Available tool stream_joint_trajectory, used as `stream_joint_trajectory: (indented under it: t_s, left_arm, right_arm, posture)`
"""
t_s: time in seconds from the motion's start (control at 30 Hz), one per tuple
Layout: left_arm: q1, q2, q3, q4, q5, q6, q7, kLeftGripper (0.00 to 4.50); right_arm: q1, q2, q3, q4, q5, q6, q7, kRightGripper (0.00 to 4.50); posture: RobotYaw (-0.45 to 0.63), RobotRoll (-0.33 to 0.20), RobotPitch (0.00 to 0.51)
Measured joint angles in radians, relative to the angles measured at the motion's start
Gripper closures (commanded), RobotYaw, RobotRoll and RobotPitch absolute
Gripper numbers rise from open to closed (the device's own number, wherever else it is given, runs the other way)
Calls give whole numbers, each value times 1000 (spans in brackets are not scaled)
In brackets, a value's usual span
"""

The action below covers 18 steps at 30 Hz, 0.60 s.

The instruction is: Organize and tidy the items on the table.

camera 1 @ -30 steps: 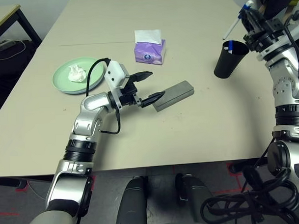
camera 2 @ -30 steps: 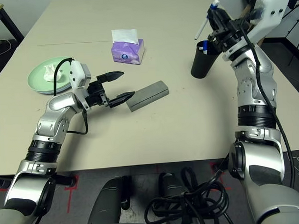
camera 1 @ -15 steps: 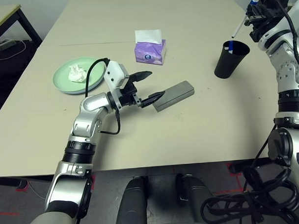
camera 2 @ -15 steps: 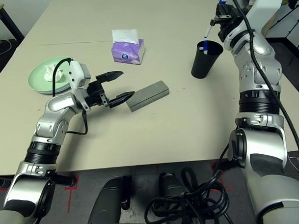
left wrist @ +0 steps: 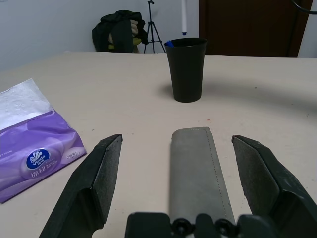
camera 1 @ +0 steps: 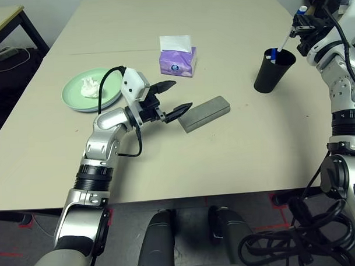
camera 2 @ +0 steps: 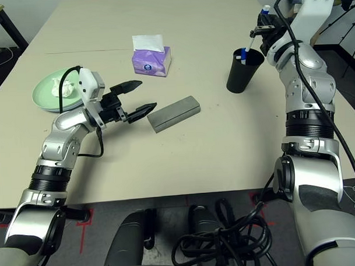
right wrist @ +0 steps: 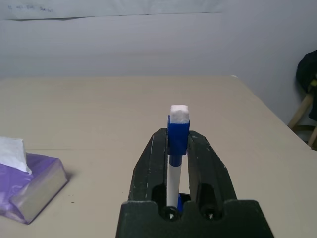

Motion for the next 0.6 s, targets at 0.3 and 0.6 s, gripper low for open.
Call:
stream_joint_trajectory:
  t_s: [0.3,0.6]
  left_arm:
    - [0,0,0,0,0,-2,0,0]
    - [-3,0,0,1,2,-2,6,0]
  right_arm:
    - [4,0,0,0,-6,2,1,45]
    - [10,0,0,-10,-4,1,21,45]
  posture:
    - [48,0,107]
    - [39,0,105]
